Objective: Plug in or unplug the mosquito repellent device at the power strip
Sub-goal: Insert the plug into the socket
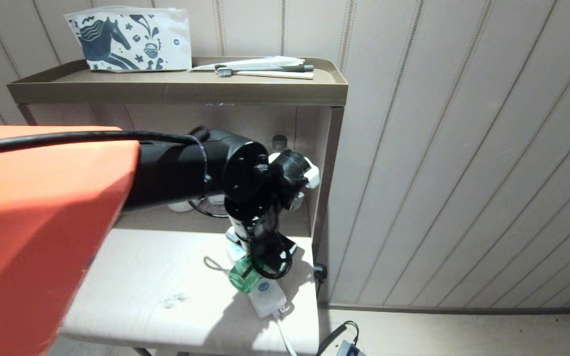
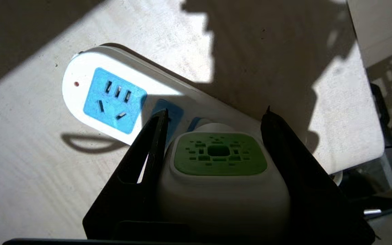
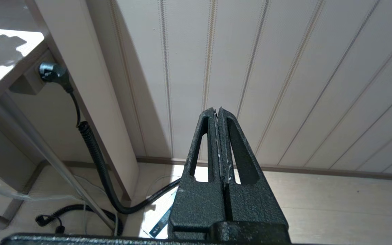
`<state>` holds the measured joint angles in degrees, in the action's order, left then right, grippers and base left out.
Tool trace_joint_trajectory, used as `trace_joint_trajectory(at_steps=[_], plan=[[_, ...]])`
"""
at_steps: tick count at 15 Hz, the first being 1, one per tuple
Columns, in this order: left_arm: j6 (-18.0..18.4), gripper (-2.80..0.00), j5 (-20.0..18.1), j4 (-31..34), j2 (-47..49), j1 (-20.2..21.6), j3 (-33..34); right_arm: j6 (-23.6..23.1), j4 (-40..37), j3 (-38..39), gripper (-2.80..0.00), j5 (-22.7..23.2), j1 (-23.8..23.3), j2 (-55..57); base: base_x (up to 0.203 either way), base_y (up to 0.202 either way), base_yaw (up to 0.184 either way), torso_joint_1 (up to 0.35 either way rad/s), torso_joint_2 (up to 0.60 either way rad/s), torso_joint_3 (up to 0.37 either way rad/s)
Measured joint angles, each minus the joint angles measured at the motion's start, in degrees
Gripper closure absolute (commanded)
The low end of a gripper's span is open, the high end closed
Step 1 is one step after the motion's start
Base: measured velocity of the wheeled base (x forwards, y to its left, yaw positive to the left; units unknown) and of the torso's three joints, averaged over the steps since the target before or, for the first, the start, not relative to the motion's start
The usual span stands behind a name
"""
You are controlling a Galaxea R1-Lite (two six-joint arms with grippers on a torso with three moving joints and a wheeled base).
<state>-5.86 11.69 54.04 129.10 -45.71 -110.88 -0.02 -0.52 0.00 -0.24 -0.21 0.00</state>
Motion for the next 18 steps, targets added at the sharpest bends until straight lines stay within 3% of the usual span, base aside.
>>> trace_joint_trajectory(at_steps=[10, 11, 14, 18], plan=[[-8.39, 0.00, -2.02, 1.02, -0.64, 1.84, 0.16, -0.05, 0.00, 0.00, 0.00, -0.01, 0.02, 0.00, 0.000, 0.000, 0.000, 0.000, 0.00, 0.000], [-8.49, -2.80, -4.04, 1.05, -1.12, 2.16, 0.21, -0.05, 0.00, 0.00, 0.00, 0.00, 0.02, 0.00, 0.000, 0.000, 0.000, 0.000, 0.00, 0.000], [-8.58, -2.80, -9.08, 1.19, -3.11, 2.85, 0.57, -0.05, 0.00, 0.00, 0.00, 0.00, 0.02, 0.00, 0.000, 0.000, 0.000, 0.000, 0.00, 0.000], [-8.27, -2.80, -8.42, 0.19, -5.47, 3.08, 0.58, -0.05, 0.00, 0.00, 0.00, 0.00, 0.05, 0.00, 0.000, 0.000, 0.000, 0.000, 0.00, 0.000]])
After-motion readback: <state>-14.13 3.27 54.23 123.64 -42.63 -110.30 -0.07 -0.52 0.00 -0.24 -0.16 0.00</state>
